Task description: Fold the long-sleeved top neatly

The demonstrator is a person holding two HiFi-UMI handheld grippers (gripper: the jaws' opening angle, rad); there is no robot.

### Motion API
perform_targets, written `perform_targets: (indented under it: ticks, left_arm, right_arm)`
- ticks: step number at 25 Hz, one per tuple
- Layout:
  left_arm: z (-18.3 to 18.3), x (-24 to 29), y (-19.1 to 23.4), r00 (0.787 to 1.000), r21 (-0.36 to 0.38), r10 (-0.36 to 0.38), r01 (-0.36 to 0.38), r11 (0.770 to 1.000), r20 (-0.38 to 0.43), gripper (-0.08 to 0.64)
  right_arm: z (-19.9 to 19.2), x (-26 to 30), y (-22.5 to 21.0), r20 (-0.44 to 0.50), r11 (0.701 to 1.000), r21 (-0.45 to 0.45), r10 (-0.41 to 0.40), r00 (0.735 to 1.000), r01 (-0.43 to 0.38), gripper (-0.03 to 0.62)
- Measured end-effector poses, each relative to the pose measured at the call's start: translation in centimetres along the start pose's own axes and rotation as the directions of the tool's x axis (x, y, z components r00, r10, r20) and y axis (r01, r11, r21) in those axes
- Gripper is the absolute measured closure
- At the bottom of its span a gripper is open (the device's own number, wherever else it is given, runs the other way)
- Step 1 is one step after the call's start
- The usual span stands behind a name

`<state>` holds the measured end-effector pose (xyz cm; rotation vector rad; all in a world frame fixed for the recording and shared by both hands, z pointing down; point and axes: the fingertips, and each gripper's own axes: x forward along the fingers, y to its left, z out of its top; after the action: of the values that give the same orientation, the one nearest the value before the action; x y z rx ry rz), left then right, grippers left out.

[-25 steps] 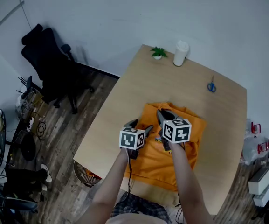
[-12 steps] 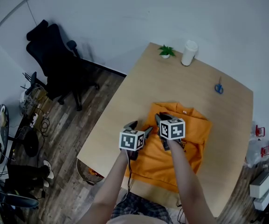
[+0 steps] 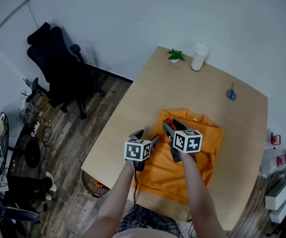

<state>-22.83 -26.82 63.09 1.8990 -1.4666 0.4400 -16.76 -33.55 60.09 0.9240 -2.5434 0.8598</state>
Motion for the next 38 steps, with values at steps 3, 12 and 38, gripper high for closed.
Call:
perform_targets:
  ticks: [3, 12, 38]
  left_arm:
    - [0.3, 0.0, -0.2, 1.000, 0.004, -0.003, 0.002, 1.000, 0.005, 0.210]
    - [0.2, -0.3, -0.2, 1.000, 0.003, 0.002, -0.002, 1.000, 0.007, 0.210]
    - [2.3, -0.7, -0.4, 0.999, 0.042, -0.021, 0.019, 0.999, 0.031, 0.215]
  right_arm:
    - [-0.7, -1.2, -1.8, -0.005, 0.998, 0.041, -0.036, 0.999, 0.036, 0.370]
    - [-3.2, 0.6, -3.2, -0.099, 0.997, 0.034, -0.061, 0.993, 0.065, 0.379]
    - [-0.1, 0.0, -1.6, -0.057, 0.999, -0.012, -0.048, 0.997, 0.047, 0.382]
